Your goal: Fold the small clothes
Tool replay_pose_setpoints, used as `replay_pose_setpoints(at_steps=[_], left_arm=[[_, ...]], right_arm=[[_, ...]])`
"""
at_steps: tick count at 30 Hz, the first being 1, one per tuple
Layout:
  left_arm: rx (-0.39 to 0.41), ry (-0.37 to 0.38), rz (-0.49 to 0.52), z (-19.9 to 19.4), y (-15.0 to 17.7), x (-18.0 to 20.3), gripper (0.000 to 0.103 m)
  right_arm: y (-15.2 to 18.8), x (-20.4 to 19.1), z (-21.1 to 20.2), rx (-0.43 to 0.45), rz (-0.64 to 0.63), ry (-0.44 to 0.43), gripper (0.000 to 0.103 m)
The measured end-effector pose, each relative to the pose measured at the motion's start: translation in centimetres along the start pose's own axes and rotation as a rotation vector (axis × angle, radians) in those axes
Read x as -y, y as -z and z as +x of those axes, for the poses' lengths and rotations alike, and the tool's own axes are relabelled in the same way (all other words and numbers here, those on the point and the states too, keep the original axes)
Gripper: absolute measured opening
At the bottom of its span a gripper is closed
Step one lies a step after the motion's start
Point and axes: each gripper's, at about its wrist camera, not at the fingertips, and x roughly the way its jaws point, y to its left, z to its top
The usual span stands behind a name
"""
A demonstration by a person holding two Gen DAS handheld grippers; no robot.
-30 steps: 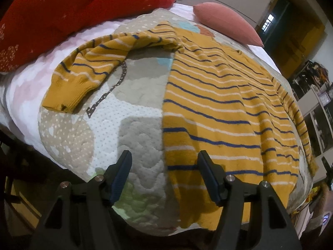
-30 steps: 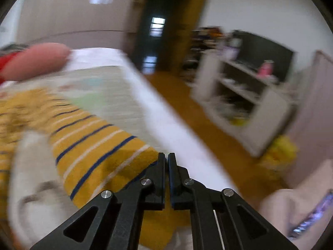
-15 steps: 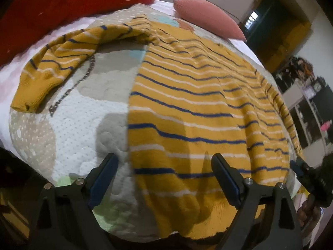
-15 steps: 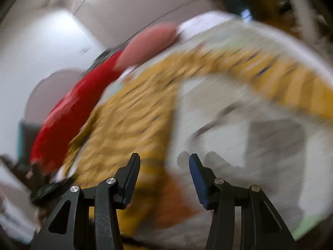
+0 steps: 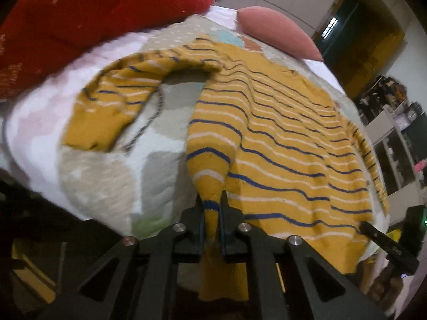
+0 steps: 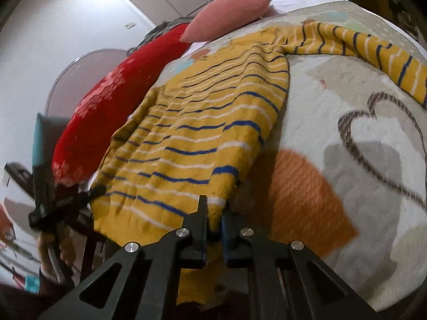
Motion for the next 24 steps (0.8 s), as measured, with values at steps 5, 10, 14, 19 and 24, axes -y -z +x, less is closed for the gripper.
replay_pose_setpoints(at_steps=[5, 10, 14, 19, 24], left_arm=[[0.0, -0.083, -0.044, 0.1, 1.8, -2.1, 0.015], [0.062, -0.175, -0.028, -2.7, 2.7, -2.3, 0.053], [0.134, -0.199, 0.005, -4.0, 2.3, -1.8, 0.067], [0.141, -0.163, -0.085, -3.4, -0.6, -3.1, 0.067], [0.211, -0.25, -0.113, -2.4, -4.1, -5.7, 0.074]], right_arm=[[1.6, 0.8, 0.5, -0.006, 0.022, 0.057, 0.014], [-2.0, -1.0, 0.1, -0.01, -0.163, 0.168, 0.016], [-5.8, -1.8, -0.8, 0.066, -0.228, 0.235, 0.03], [-7.7, -2.2, 0.1, 0.141, -0.144, 0.084, 0.033], [-6.1, -3.9, 3.3, 0.118, -0.131, 0.014, 0.039]])
